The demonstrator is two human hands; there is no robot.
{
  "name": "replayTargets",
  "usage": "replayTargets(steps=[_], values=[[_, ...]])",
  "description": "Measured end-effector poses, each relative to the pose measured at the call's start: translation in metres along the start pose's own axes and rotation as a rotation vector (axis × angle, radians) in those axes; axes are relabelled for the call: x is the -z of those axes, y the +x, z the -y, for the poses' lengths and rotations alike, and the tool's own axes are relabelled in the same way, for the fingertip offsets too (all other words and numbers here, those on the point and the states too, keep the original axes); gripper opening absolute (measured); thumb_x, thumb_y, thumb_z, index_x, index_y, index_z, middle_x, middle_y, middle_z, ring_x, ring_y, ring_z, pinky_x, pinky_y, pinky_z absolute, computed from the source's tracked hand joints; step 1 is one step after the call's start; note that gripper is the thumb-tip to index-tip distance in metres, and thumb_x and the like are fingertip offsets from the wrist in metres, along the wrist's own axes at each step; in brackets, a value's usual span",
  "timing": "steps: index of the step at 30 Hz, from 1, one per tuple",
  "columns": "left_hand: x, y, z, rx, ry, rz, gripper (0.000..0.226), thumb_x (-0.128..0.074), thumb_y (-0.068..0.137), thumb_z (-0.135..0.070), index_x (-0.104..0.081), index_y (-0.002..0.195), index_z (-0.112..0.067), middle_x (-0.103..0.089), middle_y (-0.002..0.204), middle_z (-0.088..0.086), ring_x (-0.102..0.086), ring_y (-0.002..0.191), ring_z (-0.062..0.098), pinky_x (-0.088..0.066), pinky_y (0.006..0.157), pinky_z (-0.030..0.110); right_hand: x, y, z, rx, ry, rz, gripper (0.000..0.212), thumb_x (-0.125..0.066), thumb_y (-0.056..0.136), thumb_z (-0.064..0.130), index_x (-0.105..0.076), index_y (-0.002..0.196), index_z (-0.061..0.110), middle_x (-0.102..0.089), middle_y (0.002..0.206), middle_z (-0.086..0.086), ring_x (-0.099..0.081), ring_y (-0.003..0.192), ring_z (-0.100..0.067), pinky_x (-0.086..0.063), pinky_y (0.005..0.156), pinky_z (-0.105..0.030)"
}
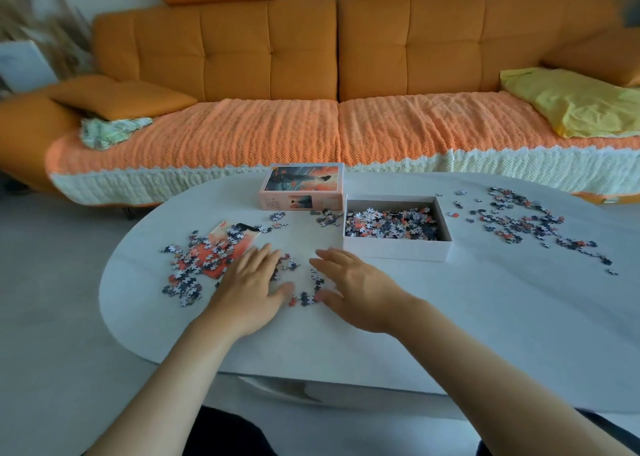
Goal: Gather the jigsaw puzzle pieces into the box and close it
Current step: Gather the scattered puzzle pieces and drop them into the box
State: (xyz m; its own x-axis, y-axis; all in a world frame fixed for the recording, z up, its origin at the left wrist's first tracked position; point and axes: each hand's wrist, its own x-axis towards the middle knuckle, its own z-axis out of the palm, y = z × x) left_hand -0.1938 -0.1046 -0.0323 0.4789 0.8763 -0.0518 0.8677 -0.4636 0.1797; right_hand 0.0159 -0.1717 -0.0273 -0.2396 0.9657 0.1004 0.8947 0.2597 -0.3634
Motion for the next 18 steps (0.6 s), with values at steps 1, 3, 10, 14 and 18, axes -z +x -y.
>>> replayTargets(steps=[1,3,10,14,18], values=[[-0.004,-0.002,0.003,0.030,0.029,0.047,0.077,-0.022,0.094,-0.067,0.001,0.156,-0.027,0.010,0.162,-0.008,0.013,0.149,0.015,0.006,0.120,0.038,-0.006,0.004,0.003,-0.008,-0.015,0.040,0.064,-0.046,0.097,0.044,-0.022,0.153,0.024,-0.016,0.161,0.002,-0.010,0.148,-0.015,-0.017,0.120,-0.035],[-0.012,-0.002,0.004,0.029,0.063,0.064,0.079,-0.016,0.093,-0.070,0.009,0.155,-0.027,0.019,0.161,-0.008,0.020,0.147,0.015,0.009,0.120,0.039,-0.017,0.012,0.007,-0.022,-0.070,0.088,0.070,-0.039,0.097,0.052,-0.011,0.155,0.024,-0.005,0.163,-0.001,0.000,0.150,-0.016,-0.008,0.122,-0.037],[-0.018,0.007,-0.024,-0.205,-0.318,-0.130,0.058,-0.047,0.099,-0.032,-0.025,0.152,-0.022,-0.030,0.155,-0.005,-0.017,0.143,0.009,-0.017,0.117,0.028,-0.024,0.007,-0.004,-0.043,0.064,-0.024,0.053,-0.044,0.100,0.036,-0.036,0.148,0.016,-0.028,0.157,-0.003,-0.020,0.147,-0.018,-0.012,0.120,-0.026],[-0.012,0.001,-0.022,-0.237,-0.437,-0.220,0.047,-0.047,0.100,-0.028,-0.038,0.147,-0.026,-0.043,0.145,-0.008,-0.029,0.136,0.005,-0.029,0.114,0.030,-0.013,0.003,0.001,-0.076,0.119,-0.077,0.047,-0.046,0.099,0.021,-0.042,0.145,0.017,-0.034,0.155,0.002,-0.031,0.142,-0.014,-0.013,0.110,-0.013],[0.001,-0.014,0.016,-0.178,-0.214,-0.358,0.048,-0.042,0.101,-0.030,-0.036,0.148,-0.021,-0.037,0.152,-0.005,-0.024,0.143,0.011,-0.016,0.120,0.030,-0.016,0.025,0.030,0.016,0.062,-0.073,0.048,-0.043,0.101,0.024,-0.037,0.148,0.020,-0.029,0.157,0.005,-0.019,0.146,-0.010,-0.011,0.114,-0.019]])
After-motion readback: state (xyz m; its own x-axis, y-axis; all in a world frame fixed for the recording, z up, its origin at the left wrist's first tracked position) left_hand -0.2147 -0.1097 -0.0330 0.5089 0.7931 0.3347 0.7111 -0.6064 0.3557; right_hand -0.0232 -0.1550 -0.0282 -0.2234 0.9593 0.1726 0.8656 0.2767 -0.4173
